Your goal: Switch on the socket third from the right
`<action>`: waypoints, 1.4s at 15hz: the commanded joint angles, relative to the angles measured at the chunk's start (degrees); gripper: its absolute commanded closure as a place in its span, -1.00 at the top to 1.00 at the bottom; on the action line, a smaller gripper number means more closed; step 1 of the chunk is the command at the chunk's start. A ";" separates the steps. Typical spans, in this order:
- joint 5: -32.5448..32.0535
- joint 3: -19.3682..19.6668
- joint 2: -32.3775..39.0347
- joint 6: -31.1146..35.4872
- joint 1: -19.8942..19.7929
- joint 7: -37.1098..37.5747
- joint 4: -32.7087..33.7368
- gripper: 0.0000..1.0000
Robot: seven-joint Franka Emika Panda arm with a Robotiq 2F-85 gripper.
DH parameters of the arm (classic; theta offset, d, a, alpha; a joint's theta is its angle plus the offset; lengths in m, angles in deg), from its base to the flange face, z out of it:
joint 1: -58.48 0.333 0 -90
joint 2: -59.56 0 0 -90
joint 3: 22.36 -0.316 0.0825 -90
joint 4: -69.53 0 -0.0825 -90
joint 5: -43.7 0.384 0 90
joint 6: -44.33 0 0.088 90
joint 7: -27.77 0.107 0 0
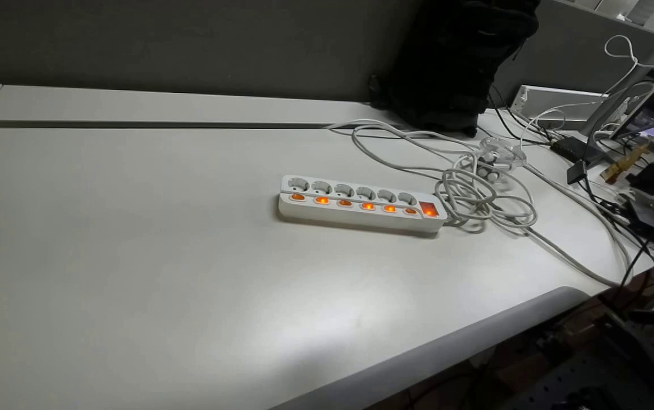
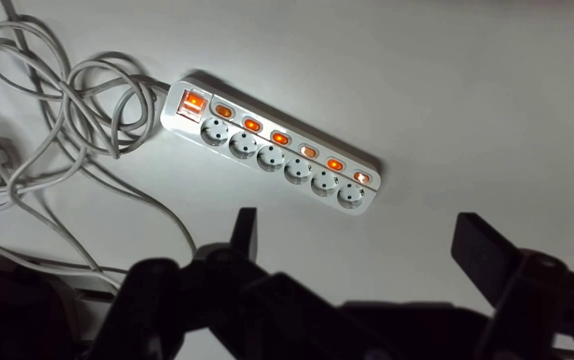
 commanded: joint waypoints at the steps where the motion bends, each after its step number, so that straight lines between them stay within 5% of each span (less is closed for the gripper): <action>1: -1.55 -0.21 12.82 5.95 -0.53 1.14 3.36 1.00; 7: -5.45 -0.41 29.04 18.64 0.34 2.68 5.90 1.00; 8: -5.44 -0.34 30.79 19.21 0.58 2.47 6.27 0.50; 19: -6.48 1.10 37.90 22.46 2.13 5.18 5.82 -0.91; 21: -9.55 1.98 38.46 23.97 2.90 7.44 5.50 -1.00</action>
